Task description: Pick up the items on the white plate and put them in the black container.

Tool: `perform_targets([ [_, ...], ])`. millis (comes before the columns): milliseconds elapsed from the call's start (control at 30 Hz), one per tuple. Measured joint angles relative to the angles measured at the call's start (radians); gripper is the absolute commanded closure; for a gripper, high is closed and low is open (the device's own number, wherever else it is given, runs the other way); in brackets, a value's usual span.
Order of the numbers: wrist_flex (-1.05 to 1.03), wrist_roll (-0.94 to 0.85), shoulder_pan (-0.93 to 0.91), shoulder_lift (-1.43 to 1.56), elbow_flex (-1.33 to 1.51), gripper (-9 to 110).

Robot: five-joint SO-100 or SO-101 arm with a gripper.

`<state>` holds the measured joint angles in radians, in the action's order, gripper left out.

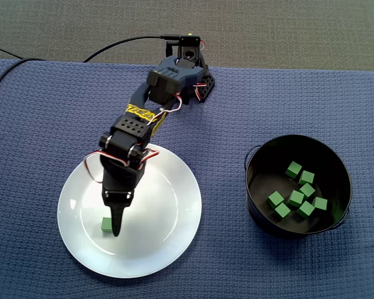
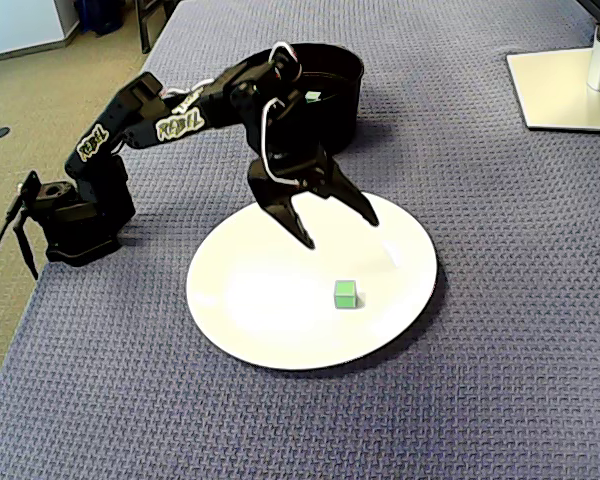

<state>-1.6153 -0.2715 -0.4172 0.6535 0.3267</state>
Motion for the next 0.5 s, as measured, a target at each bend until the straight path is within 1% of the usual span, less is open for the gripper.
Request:
perform_targets([
  [267, 0.000, -0.025, -0.055, -0.138, -0.138, 70],
  [500, -0.002, -0.023, -0.054, -0.224, -0.196, 70],
])
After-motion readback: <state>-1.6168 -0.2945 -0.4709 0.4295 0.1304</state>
